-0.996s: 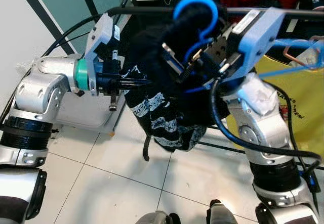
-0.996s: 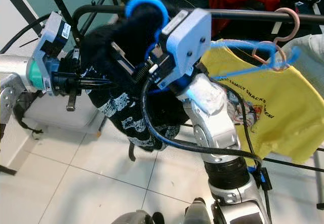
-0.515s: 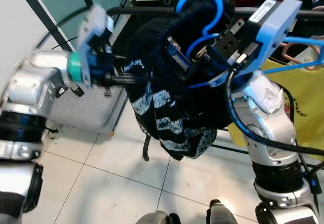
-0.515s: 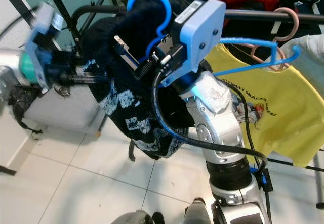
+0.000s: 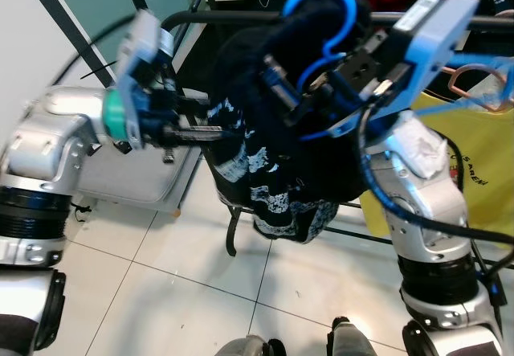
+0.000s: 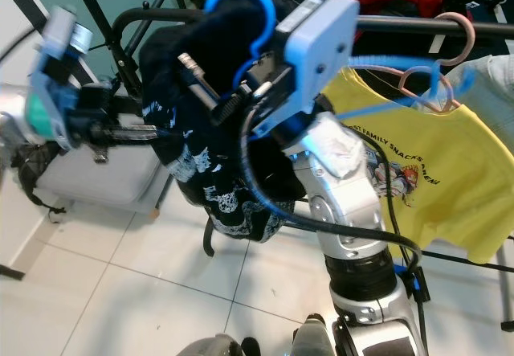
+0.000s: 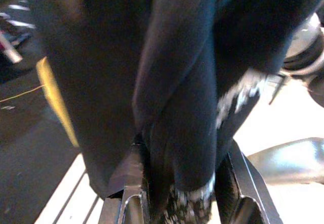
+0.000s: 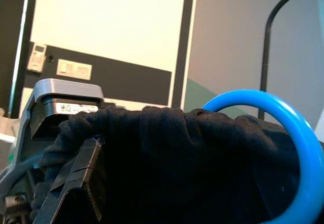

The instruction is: Hang hanger

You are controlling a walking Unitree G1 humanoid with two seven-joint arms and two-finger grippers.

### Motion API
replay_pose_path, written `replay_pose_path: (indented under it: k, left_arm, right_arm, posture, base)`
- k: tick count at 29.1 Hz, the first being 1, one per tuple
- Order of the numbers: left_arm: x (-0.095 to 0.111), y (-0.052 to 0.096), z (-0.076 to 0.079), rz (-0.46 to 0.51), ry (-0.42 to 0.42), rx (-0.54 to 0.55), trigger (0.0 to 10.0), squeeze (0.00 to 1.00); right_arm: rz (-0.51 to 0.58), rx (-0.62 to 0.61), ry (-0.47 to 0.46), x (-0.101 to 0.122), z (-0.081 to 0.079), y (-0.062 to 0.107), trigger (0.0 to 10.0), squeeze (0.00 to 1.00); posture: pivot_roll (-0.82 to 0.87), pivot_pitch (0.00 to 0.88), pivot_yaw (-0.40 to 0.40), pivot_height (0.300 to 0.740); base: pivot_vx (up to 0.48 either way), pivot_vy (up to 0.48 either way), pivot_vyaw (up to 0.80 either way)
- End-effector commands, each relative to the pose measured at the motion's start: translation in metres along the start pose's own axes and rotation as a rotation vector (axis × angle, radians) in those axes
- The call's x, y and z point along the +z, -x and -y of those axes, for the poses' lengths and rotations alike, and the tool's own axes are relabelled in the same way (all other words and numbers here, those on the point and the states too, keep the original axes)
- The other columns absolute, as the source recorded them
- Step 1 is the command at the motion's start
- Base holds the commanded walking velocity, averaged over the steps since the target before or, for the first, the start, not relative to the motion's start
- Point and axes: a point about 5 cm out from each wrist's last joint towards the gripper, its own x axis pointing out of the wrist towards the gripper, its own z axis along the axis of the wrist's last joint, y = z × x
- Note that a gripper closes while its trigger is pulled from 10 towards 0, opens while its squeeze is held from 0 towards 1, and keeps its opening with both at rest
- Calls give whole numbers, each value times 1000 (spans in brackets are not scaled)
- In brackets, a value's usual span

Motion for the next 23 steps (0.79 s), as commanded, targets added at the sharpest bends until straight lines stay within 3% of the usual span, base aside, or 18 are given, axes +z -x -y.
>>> replay_pose_path:
  k: [1,10,14,16,18,23]
  left_arm:
    - [-1,0,2,-10,-12,-16,10000,0]
    - [10,-24,-9,94,-24,46,10000,0]
    - [7,-32,-1,119,12,-1,10000,0]
    - [-8,-40,14,97,62,-64,10000,0]
    - [-15,-42,19,86,78,-82,10000,0]
    - [-29,-50,26,95,126,-61,10000,0]
  right_arm:
    - [48,45,-16,8,-9,-6,10000,0]
    - [43,78,-106,2,-22,-7,10000,0]
    - [21,74,-156,-6,-26,-5,10000,0]
    - [6,60,-175,-12,-26,-3,10000,0]
    - [2,57,-177,-13,-25,-3,10000,0]
    - [-9,55,-179,-15,-22,-3,10000,0]
  posture:
    - [-71,41,224,740]
    - [-74,40,218,740]
    - [-77,43,206,740]
    - [-83,48,189,740]
    - [-83,48,189,740]
    - [-94,56,143,740]
  base:
    - [0,0,0]
    - [0,0,0]
    - [0,0,0]
    - [0,0,0]
    - [0,0,0]
    - [0,0,0]
